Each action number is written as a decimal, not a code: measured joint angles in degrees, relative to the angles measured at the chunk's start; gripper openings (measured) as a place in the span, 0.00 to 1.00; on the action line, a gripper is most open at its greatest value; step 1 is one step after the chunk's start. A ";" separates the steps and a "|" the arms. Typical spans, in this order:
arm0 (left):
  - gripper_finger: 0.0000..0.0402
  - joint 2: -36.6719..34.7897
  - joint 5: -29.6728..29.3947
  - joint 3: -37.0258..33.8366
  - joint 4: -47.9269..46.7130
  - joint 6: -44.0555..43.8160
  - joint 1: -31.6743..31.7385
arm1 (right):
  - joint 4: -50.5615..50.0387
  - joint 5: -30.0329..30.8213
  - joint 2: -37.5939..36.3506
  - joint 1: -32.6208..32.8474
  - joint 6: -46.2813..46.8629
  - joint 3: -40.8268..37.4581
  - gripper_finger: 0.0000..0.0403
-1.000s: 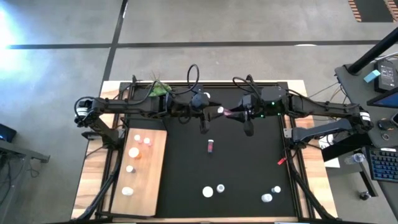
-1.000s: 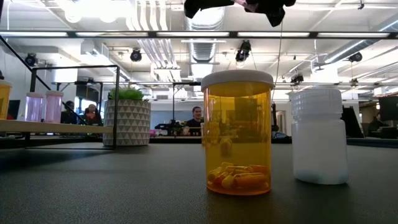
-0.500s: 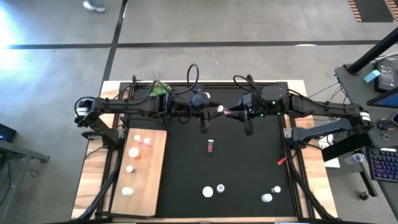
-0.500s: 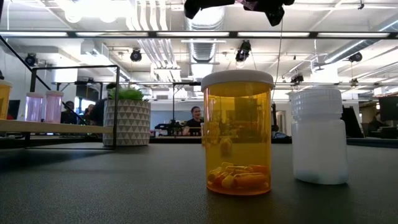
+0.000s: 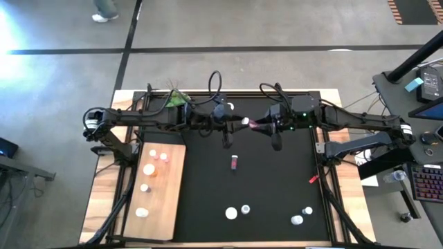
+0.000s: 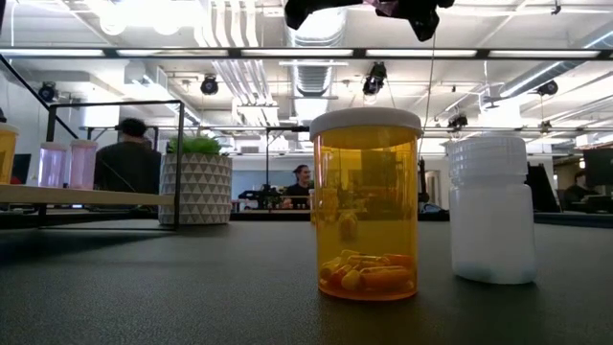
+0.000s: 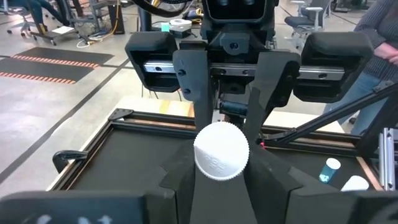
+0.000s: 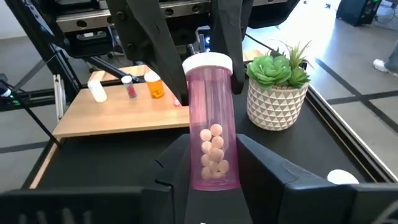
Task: Pick and place medicine bottles onto shelf by color
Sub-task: Put the pink pill bottle on the shelf aligned with the other pink pill bottles
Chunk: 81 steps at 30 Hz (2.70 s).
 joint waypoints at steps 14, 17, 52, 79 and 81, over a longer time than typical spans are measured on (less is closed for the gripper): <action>0.25 -1.30 0.44 0.00 -9.80 -9.71 0.00 | -26.88 1.67 -0.59 -0.04 0.50 13.11 0.63; 0.25 -2.10 0.65 0.00 -17.69 -15.82 -0.25 | -31.97 2.88 -0.66 -0.04 0.62 16.18 0.65; 0.25 -5.16 -16.81 -7.24 -73.92 -73.14 -22.99 | -36.02 4.80 -0.02 -0.04 0.59 18.34 0.63; 0.25 -13.81 -18.47 -28.16 -58.94 -65.15 -23.04 | -36.00 4.80 -0.02 -0.06 0.59 18.32 0.62; 0.25 -13.84 -18.44 -28.81 -59.04 -65.17 -23.04 | -35.98 4.80 -0.02 -0.05 0.61 18.32 0.63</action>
